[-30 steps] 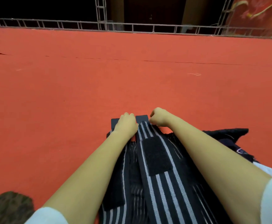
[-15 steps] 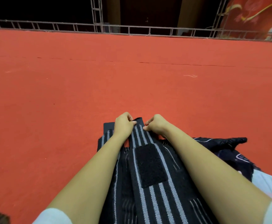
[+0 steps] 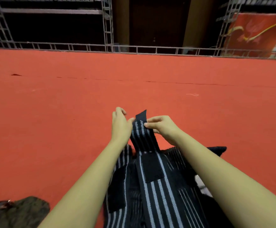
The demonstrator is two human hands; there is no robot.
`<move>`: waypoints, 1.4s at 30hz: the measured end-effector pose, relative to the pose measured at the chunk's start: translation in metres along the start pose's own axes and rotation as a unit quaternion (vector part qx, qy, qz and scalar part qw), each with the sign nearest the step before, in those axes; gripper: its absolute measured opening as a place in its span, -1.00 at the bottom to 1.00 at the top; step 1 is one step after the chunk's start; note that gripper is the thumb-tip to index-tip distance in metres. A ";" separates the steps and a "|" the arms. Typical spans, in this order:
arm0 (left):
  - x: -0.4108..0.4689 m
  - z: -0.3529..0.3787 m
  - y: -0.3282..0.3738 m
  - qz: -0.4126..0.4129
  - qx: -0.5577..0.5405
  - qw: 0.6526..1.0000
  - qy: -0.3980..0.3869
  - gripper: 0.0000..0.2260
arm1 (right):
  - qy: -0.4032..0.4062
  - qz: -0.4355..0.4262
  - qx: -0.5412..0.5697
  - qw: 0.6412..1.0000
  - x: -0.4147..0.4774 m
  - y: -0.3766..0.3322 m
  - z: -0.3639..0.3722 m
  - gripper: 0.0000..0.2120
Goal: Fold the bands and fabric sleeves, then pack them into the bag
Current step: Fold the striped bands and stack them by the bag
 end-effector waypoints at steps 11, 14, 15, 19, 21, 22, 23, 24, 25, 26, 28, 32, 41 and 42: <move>-0.187 -0.070 0.058 -0.116 -0.409 0.881 -0.209 -0.86 | -0.038 -0.074 0.120 0.989 -0.168 -0.116 0.036 -0.83; -0.223 -0.100 0.046 -0.157 -0.489 0.848 -0.134 -0.80 | -0.067 -0.065 0.226 0.970 -0.224 -0.117 0.062 -0.76; -0.235 -0.108 0.039 -0.173 -0.482 0.851 -0.115 -0.81 | -0.045 -0.063 0.247 0.966 -0.241 -0.114 0.061 -0.74; -0.281 -0.127 0.014 -0.202 -0.453 0.863 -0.096 -0.83 | 0.103 -0.072 0.133 0.983 -0.310 -0.090 0.038 -0.72; -0.302 -0.135 0.004 -0.211 -0.441 0.868 -0.089 -0.86 | 0.066 -0.017 0.140 0.988 -0.337 -0.070 0.054 -0.63; -0.312 -0.138 -0.001 -0.212 -0.439 0.869 -0.082 -0.89 | 0.026 0.017 0.143 0.989 -0.347 -0.061 0.069 -0.58; -0.320 -0.140 -0.005 -0.210 -0.437 0.872 -0.077 -0.91 | -0.009 0.045 0.145 0.988 -0.354 -0.051 0.084 -0.57; -0.330 -0.143 -0.005 -0.204 -0.436 0.873 -0.073 -0.91 | -0.026 0.054 0.162 0.985 -0.361 -0.046 0.097 -0.56; -0.339 -0.145 -0.007 -0.200 -0.435 0.875 -0.070 -0.90 | -0.025 0.048 0.200 0.978 -0.364 -0.042 0.107 -0.53; -0.345 -0.149 -0.008 -0.197 -0.438 0.874 -0.067 -0.89 | -0.003 0.030 0.257 0.966 -0.365 -0.041 0.114 -0.50; -0.351 -0.160 -0.015 -0.197 -0.443 0.873 -0.059 -0.87 | 0.094 -0.013 0.397 0.913 -0.367 -0.038 0.114 -0.46; -0.355 -0.195 -0.038 -0.198 -0.423 0.884 -0.034 -0.82 | 0.235 -0.050 0.585 0.775 -0.379 -0.039 0.082 -0.42; -0.359 -0.212 -0.046 -0.188 -0.411 0.888 -0.083 -0.73 | 0.207 0.010 0.541 0.815 -0.381 -0.053 0.083 -0.34; -0.360 -0.213 -0.047 -0.189 -0.413 0.887 -0.082 -0.74 | 0.218 0.004 0.526 0.822 -0.380 -0.052 0.075 -0.27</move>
Point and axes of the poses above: each hand's wrist, its own x-axis towards the middle knuckle, its own z-axis out of the palm, y = z × x, the point moved 9 cm from there along x, towards the middle knuckle, and after that the axes turned 9 degrees about -z, right-handed, at the moved point
